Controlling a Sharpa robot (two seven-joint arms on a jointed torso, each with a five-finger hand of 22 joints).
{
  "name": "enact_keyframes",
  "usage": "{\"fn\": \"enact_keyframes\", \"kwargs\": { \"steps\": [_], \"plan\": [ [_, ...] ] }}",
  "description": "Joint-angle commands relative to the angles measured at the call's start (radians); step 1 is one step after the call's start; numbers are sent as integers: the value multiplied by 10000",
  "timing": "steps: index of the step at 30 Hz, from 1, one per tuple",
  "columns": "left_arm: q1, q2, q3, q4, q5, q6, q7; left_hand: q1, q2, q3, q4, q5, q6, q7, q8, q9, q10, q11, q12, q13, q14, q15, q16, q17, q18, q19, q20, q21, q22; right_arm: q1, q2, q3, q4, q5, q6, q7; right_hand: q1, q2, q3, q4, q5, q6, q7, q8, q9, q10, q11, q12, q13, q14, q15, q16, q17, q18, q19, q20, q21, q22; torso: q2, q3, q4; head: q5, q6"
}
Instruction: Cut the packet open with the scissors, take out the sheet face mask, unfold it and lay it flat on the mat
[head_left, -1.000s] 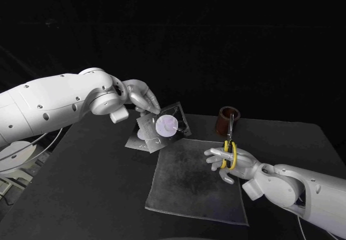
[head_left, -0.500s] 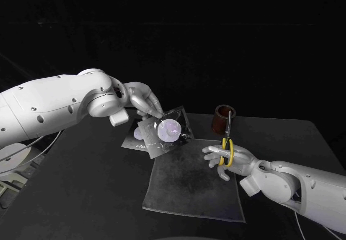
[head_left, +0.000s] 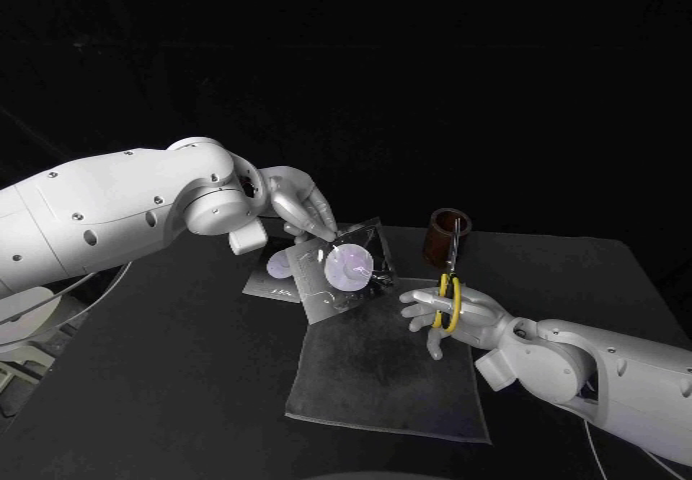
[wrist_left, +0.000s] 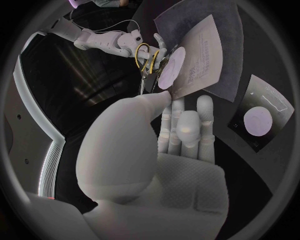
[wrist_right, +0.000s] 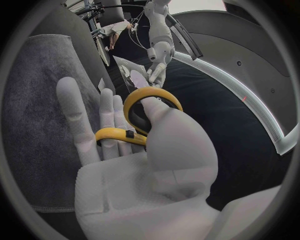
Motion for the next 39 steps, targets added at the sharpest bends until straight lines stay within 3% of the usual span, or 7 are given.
{"fn": "enact_keyframes", "kwargs": {
  "steps": [1,11,25,34,39],
  "plan": [
    [22,114,-5,-23,166,325,-40,-12,99,177,-132,62,52,52,19,914,-31,-49,31,11,-43,-37,30,-6,113,-57,-16,61,9,3,33,25,59,-115,2,346,78,-3,-59,-11,-63,-81,-4,-47,-14,-81,15,-8,-10,-82,20,-59,-29,1454,-47,63,-60,-33,9,4,-14,9,-20],
    [13,271,-49,-119,213,456,-79,-34,102,195,-147,63,44,54,19,928,-39,-46,39,25,-43,-35,40,-3,113,-62,-14,70,15,5,87,64,108,-125,-35,466,93,45,-255,-53,-63,-244,54,-114,-45,-339,81,-9,-10,-233,85,-166,-116,1454,-81,127,-192,-155,4,17,-6,-22,-52],
    [-120,624,-150,-306,241,548,-47,-72,111,232,-181,62,25,58,20,956,-56,-40,55,52,-50,-31,48,-19,114,-72,-11,90,27,5,311,115,169,-128,130,528,124,116,-349,-85,-63,-316,95,-136,-55,-454,121,5,-6,-351,126,-225,-169,1454,-91,163,-251,-217,7,-12,-8,-24,-28],
    [-149,721,-172,-348,266,589,-38,-92,117,252,-201,62,14,61,20,971,-67,-36,64,67,-55,-29,51,-29,114,-78,-9,101,33,15,485,124,60,-139,142,451,346,380,-331,-206,-62,-160,64,-30,-23,-307,79,152,23,-274,94,-177,-202,1473,-28,153,-289,-293,-5,-14,3,-6,-74],
    [-152,736,-175,-354,271,599,-45,-101,120,261,-210,61,8,62,20,979,-72,-34,68,74,-56,-27,56,-29,114,-81,-8,106,36,18,508,125,43,-145,123,423,589,727,-103,-290,-60,147,-22,129,6,62,-34,366,47,-138,8,-116,-217,1482,23,89,-321,-354,-6,-15,-7,3,-71]
  ]
}}
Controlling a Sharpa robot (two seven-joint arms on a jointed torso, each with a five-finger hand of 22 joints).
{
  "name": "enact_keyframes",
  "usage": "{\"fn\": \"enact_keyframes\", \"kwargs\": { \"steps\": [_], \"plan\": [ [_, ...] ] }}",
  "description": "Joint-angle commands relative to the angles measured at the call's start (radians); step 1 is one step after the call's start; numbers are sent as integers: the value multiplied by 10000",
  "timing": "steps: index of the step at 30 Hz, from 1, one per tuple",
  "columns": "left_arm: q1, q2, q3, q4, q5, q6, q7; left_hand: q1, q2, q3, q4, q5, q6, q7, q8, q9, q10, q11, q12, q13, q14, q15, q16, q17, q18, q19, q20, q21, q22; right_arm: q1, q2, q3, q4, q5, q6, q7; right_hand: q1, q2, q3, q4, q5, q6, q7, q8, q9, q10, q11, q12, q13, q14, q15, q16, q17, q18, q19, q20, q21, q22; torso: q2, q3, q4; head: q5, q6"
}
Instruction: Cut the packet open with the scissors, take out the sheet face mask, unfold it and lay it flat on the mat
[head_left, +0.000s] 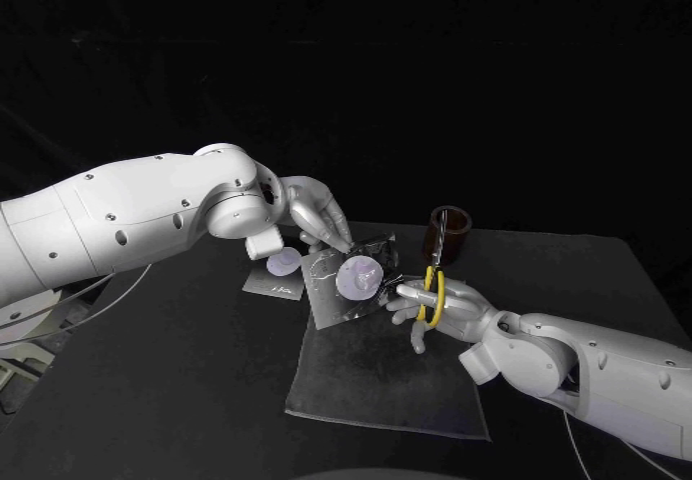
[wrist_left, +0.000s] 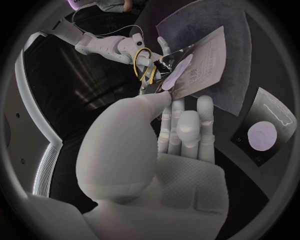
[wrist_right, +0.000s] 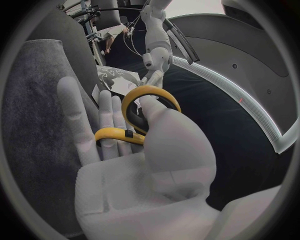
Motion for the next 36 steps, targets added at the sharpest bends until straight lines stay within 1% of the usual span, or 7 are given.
{"fn": "enact_keyframes", "kwargs": {
  "steps": [1,5,9,16,25,30,36],
  "plan": [
    [-8,37,1,13,122,221,53,-53,73,263,-208,34,-9,42,28,859,-13,-50,68,16,-17,-28,58,-2,136,-81,-9,49,12,16,30,22,7,-61,177,112,226,405,280,-86,-57,294,-57,128,21,318,-110,156,20,163,-106,112,-4,1489,86,-76,-54,-40,-4,4,-10,16,6],
    [-8,34,0,17,131,242,58,-53,73,263,-208,34,-9,42,28,859,-13,-50,68,16,-17,-28,58,-2,136,-81,-9,49,12,19,38,22,-14,-103,-26,59,689,868,1163,-315,-52,823,-226,369,56,878,-331,379,28,618,-313,341,60,1492,189,-266,-78,-104,-2,6,-5,7,1],
    [-9,31,-1,20,164,263,67,-67,77,272,-216,33,-16,44,29,869,-19,-47,73,25,-23,-26,56,-13,136,-85,-7,54,15,25,51,22,-40,-170,-329,-2,675,1006,2217,-569,-63,1217,-396,657,182,1451,-508,554,54,1019,-479,607,175,1476,346,-436,-124,-192,-3,5,-10,6,-11],
    [-9,-7,-1,19,203,267,73,-67,77,272,-216,33,-16,44,29,869,-19,-47,73,25,-23,-26,56,-13,136,-85,-7,54,15,31,32,22,-67,-340,-758,-109,44,819,3785,-1033,-58,1290,-519,1100,546,1959,-645,614,100,1328,-627,891,437,1458,512,-604,-297,-375,-3,6,-7,-1,-6],
    [-8,-33,-2,-72,403,290,-44,-226,132,321,-245,28,-127,79,20,948,-128,-15,89,90,-131,6,-14,-169,130,-149,15,65,26,33,-27,21,12,-533,-892,-143,-209,757,4172,-1216,-57,1299,-564,1287,709,2119,-693,633,133,1404,-667,973,537,1460,540,-649,-382,-449,-7,8,-3,-1,-10],
    [-6,-38,-6,-163,508,208,-58,-523,311,-31,-243,25,-615,195,20,1151,-538,126,-2,129,-783,152,-610,-1108,98,-408,140,-136,-67,32,-75,21,104,-648,-788,-113,-278,731,4252,-1270,-57,1305,-579,1339,753,2161,-708,637,142,1435,-682,999,566,1460,544,-663,-407,-470,-4,13,-4,7,5],
    [-5,-34,-52,-273,551,-36,-31,-1200,70,-891,124,20,-1614,501,-702,841,-1206,468,-94,150,-1698,474,-1258,-2228,57,-696,390,-548,-286,30,-147,20,248,-805,-614,-33,-304,725,4285,-1294,-57,1311,-587,1363,773,2182,-716,639,145,1450,-688,1011,579,1461,547,-670,-417,-479,3,13,-10,-11,14]
  ]
}}
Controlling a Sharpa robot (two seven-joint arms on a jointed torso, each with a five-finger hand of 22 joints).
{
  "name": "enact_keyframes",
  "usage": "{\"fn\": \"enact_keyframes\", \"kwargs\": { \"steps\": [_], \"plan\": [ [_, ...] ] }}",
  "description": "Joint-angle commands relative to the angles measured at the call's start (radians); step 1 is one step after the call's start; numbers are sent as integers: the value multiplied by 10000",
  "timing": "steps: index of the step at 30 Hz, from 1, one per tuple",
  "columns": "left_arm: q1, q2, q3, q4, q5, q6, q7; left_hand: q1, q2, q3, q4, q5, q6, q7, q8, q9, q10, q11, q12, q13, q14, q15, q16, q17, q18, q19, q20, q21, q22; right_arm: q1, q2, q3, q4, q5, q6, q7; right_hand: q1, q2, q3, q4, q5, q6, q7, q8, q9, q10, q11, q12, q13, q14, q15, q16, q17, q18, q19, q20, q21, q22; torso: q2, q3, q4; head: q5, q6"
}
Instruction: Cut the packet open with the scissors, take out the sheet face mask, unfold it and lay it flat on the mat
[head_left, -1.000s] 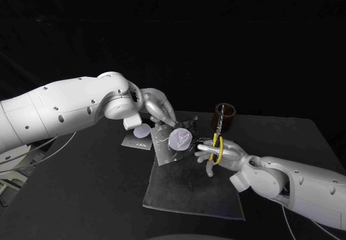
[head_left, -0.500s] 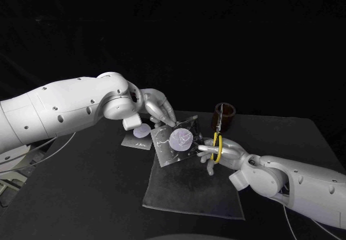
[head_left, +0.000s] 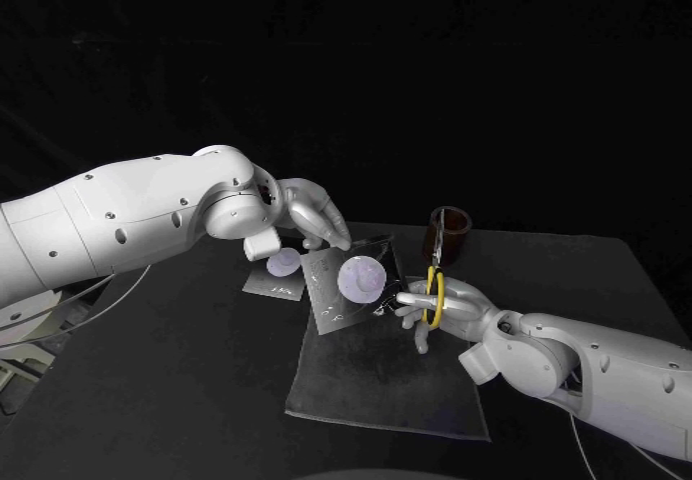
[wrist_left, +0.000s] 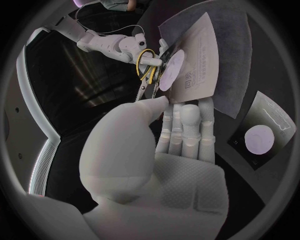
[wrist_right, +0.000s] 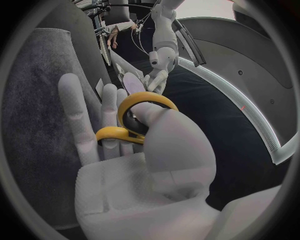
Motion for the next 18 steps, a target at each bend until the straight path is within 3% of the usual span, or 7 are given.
{"fn": "enact_keyframes", "kwargs": {
  "steps": [1,7,8,11,13,15,18],
  "plan": [
    [17,-8,-23,-84,156,-208,20,-389,-274,-489,252,-53,-345,163,-317,-249,-505,199,-164,-36,-747,199,-539,-732,121,-239,113,-327,-172,-7,-53,-2,86,-294,201,123,-106,-3,585,-533,22,16,-62,48,19,89,-7,19,10,72,-1,55,14,1547,-13,-103,-42,-8,11,2,-2,-21,6],
    [-3,14,-116,-266,31,-308,65,-218,-313,-1990,756,-31,-670,342,-675,-522,-1777,679,-517,-308,-3140,789,-2034,-1767,0,-1248,761,-2195,-1211,-11,-138,-1,232,-384,218,232,-158,-10,642,-575,21,27,-77,93,56,132,-22,25,18,104,-15,79,39,1547,-6,-116,-58,-23,10,-1,-10,-37,5],
    [-12,16,-126,-298,15,-286,71,195,-130,-3032,1020,-43,-766,374,-778,-626,-2051,905,-522,-438,-3967,1061,-2845,-2404,-11,-1593,1080,-3288,-1864,-12,-155,-1,259,-392,216,246,-158,-10,642,-575,21,27,-77,93,56,132,-22,25,18,104,-15,79,39,1547,-6,-116,-58,-23,10,0,-7,-42,7],
    [-55,18,-151,-407,7,-208,83,907,446,-4880,1456,-27,-786,365,-874,-802,-2386,1100,-400,-703,-4952,1394,-3865,-3460,173,-1801,1655,-5199,-3070,-14,-202,-1,337,-407,214,278,-175,-11,660,-589,21,29,-81,108,68,148,-27,28,21,117,-20,89,48,1547,-3,-121,-63,-27,10,3,-4,-48,-4],
    [-99,16,-164,-483,28,-181,87,948,621,-5540,1554,-60,-795,368,-910,-879,-2494,1184,-338,-826,-5245,1505,-4168,-3847,118,-2134,1793,-6039,-3565,-15,-236,-1,396,-422,214,293,-194,-12,683,-607,22,30,-87,125,83,166,-33,31,24,132,-27,100,59,1547,0,-126,-69,-33,11,5,0,-53,-14],
    [-136,18,-177,-552,87,-167,90,930,697,-6168,1611,-64,-942,293,-1000,-969,-2714,1357,-382,-980,-5675,1700,-4624,-4248,-133,-2692,1821,-6861,-4019,-16,-258,0,437,-432,221,303,-194,-12,683,-607,22,30,-87,125,83,166,-33,31,24,132,-27,100,59,1547,0,-126,-69,-33,11,8,1,-54,-18],
    [-205,35,-218,-684,213,-207,123,837,609,-6900,1592,-48,-1179,240,-1119,-1101,-2977,1493,-500,-1190,-5848,1832,-5088,-4676,-167,-2538,1824,-7249,-4282,-18,-291,0,489,-464,235,313,-194,-12,683,-607,22,30,-87,125,83,166,-33,31,24,132,-27,100,59,1547,0,-126,-69,-33,6,5,0,-57,-15]
  ]
}}
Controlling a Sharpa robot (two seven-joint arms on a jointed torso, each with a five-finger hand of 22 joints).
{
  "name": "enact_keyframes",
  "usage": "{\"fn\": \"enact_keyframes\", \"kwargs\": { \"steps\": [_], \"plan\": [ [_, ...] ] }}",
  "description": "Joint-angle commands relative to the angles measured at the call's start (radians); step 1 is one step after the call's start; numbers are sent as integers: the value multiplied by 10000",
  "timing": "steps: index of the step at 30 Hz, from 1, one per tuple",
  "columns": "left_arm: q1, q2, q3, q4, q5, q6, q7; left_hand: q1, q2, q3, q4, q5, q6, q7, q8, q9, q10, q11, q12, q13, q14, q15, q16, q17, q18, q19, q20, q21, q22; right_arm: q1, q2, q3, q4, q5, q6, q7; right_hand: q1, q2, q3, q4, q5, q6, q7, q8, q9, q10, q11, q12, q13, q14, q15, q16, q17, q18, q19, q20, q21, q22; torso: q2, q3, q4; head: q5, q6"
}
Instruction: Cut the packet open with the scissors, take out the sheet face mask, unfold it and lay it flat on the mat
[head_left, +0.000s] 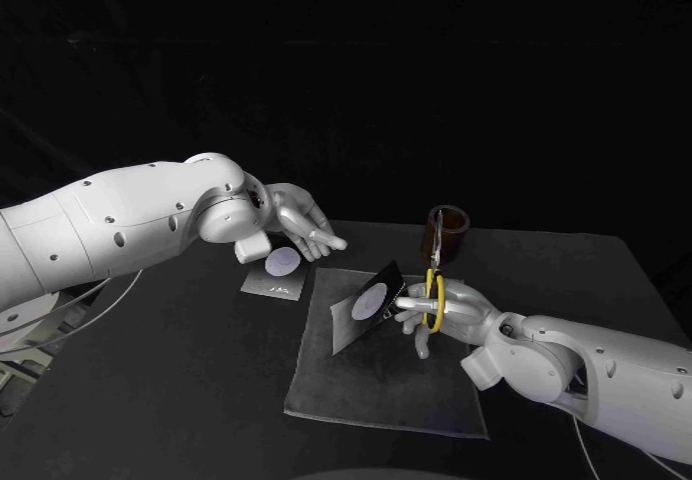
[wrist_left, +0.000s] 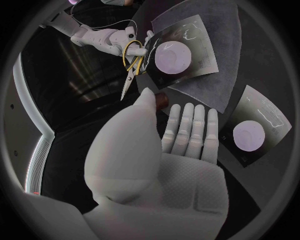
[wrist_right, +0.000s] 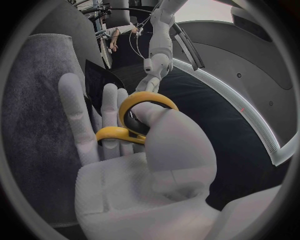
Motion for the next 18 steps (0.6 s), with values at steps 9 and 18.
{"fn": "enact_keyframes", "kwargs": {
  "steps": [9,18],
  "plan": [
    [-440,191,-142,-527,579,-421,618,-218,-156,-1206,30,-17,-460,-109,-130,-248,-505,-186,-350,-397,-217,219,-1450,-1184,-248,401,1,-966,-659,-3,-101,12,223,-233,293,233,15,107,450,-384,27,17,-41,41,34,87,-15,32,4,72,-28,57,4,1548,-29,-98,-73,-18,-4,7,-8,0,-32],
    [-1103,750,-313,-1318,2314,-336,2645,2,309,-742,16,-31,-587,257,-64,-346,-497,-273,-624,-418,141,-14,-2115,-1672,-262,782,-4,-1327,-867,2,-179,40,479,-420,498,217,7,108,471,-401,26,13,-44,50,43,91,-19,30,4,76,-32,61,10,1548,-25,-103,-77,-21,-8,-12,-11,-18,11]
  ]
}}
